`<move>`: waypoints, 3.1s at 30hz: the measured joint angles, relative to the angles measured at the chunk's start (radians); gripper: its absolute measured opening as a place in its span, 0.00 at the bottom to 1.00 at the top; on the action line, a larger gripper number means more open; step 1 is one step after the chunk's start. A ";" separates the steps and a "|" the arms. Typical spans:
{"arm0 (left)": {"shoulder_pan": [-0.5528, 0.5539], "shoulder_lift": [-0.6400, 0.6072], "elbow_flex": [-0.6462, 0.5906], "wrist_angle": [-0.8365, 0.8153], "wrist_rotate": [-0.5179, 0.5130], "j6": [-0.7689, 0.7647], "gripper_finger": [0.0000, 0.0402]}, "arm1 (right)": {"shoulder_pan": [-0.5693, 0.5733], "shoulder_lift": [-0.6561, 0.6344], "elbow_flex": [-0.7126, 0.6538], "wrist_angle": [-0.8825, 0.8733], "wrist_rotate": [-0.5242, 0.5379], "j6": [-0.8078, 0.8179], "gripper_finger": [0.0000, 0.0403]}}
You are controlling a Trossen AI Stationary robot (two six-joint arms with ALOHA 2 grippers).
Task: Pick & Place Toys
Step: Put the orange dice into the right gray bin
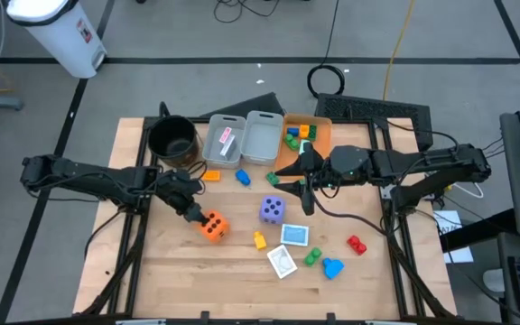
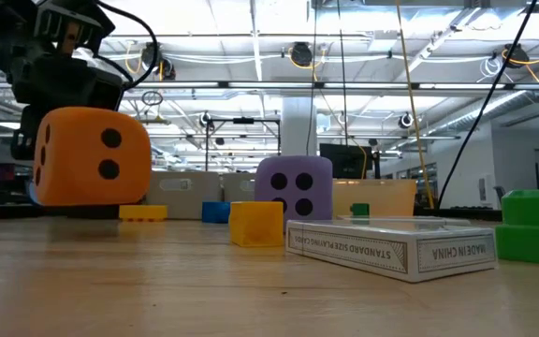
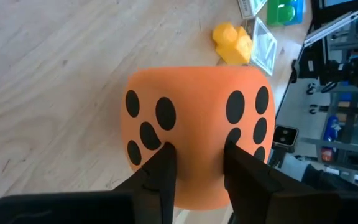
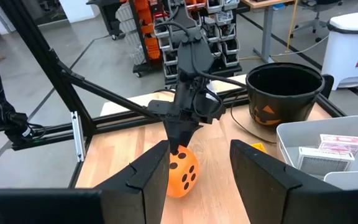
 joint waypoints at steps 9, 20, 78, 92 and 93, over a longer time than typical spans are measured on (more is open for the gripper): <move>0.002 0.000 0.000 0.190 0.000 -0.005 0.28 | 0.000 0.000 0.000 0.000 0.000 0.001 0.40; 0.077 -0.001 0.002 0.649 -0.002 -0.037 0.28 | 0.000 -0.023 0.000 -0.014 0.005 -0.059 0.40; 0.484 0.344 0.489 0.590 0.118 0.208 0.28 | -0.223 -0.109 0.000 -0.091 0.032 -0.196 0.71; 0.610 0.382 0.489 0.471 0.044 0.282 0.28 | -0.277 -0.219 0.000 -0.261 0.083 -0.102 0.70; 0.617 0.395 0.489 0.471 0.046 0.282 0.28 | -0.277 -0.219 0.000 -0.271 0.082 -0.091 0.70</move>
